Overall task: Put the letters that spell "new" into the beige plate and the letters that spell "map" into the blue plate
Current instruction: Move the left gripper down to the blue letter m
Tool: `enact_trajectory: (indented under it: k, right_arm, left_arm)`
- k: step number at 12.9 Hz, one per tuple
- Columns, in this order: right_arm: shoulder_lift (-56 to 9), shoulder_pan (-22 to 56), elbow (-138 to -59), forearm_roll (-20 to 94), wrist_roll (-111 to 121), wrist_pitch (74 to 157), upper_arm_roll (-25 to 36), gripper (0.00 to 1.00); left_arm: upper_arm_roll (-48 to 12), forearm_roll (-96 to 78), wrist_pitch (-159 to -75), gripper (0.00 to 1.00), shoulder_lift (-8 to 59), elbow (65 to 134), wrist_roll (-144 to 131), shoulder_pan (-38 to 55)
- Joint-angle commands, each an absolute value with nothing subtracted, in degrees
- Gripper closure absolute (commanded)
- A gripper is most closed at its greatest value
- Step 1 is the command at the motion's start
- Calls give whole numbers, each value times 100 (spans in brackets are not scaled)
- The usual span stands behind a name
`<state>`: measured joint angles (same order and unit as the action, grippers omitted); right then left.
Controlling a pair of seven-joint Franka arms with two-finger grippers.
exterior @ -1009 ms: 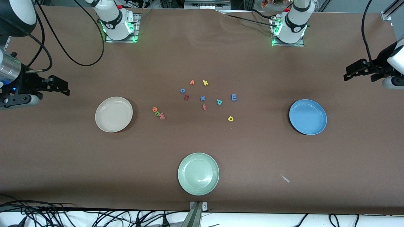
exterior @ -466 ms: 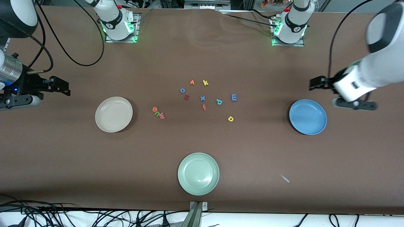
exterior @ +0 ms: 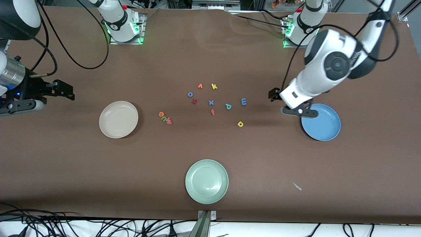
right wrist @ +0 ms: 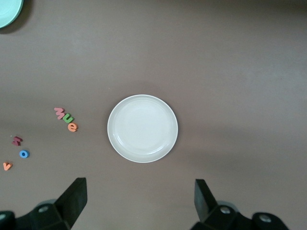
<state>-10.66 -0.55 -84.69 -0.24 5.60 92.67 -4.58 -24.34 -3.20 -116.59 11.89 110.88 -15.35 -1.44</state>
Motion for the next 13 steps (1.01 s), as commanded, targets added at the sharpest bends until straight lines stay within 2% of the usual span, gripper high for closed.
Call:
enact_trajectory:
  k: [1,3,6,8,13]
  right_arm:
    - [-1142,105,-8385,35,598,9264,-466,1]
    - [-1195,228,-8376,35,580,9264,-466,1]
    - [-1195,439,-8385,-18,536,9272,-466,1]
    - [-1422,396,-8367,17,624,9264,-440,1]
    - [-1652,439,-8437,44,650,9185,-457,0]
  left_arm:
    - [-2758,-317,-12740,0,1090,12012,-1843,-193]
    - [-2883,-63,-13339,0,1299,12313,-2527,60]
    - [-2883,1085,-13981,0,2063,12278,-4126,526]
    - [-2900,1817,-14141,0,2503,12208,-4910,589]
    - [-2883,1881,-14317,1,3031,11998,-5379,712]
